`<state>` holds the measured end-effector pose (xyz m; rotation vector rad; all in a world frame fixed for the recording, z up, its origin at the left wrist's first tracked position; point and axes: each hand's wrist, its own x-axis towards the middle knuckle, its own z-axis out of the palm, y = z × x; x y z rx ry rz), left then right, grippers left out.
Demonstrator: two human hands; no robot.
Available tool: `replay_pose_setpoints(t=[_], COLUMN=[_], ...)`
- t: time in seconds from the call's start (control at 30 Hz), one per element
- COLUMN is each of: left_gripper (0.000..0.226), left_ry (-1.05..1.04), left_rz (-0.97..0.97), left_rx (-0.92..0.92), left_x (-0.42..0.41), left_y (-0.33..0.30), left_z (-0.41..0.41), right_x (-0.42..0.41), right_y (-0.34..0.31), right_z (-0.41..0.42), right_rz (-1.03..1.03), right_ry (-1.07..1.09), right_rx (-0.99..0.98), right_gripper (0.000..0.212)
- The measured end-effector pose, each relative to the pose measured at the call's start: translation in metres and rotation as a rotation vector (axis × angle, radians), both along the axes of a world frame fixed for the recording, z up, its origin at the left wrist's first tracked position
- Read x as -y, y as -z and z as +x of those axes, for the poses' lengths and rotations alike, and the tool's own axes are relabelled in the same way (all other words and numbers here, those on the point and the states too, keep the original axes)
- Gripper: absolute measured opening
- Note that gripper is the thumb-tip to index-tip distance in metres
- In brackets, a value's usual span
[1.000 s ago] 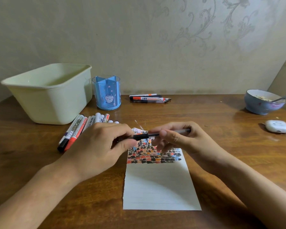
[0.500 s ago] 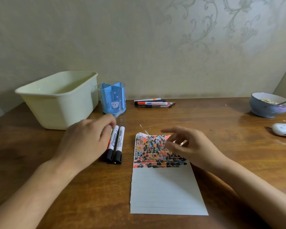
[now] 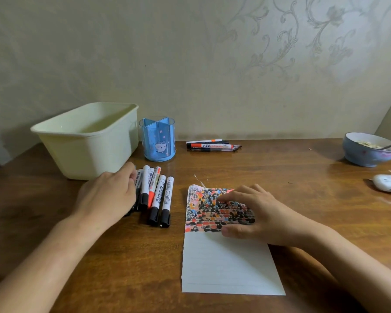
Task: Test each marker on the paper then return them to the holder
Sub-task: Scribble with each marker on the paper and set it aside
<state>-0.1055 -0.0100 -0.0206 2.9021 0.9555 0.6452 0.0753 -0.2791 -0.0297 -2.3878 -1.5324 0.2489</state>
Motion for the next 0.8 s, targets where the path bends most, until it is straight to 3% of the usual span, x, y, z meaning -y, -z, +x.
replay_pose_setpoints(t=[0.23, 0.57, 0.8], left_gripper=[0.014, 0.038, 0.077], left_ry=[0.024, 0.223, 0.535], left_rz=[0.011, 0.091, -0.061], left_rx=[-0.062, 0.096, -0.222], left_x=[0.004, 0.017, 0.061], left_y=[-0.001, 0.000, 0.002], left_z=[-0.002, 0.004, 0.006], right_x=[-0.001, -0.004, -0.006], right_y=[0.007, 0.010, 0.013], right_z=[0.004, -0.002, 0.005], right_rz=[-0.017, 0.002, 0.152], right_ry=[-0.010, -0.057, -0.045], right_rx=[0.043, 0.028, 0.037], right_gripper=[0.082, 0.074, 0.075])
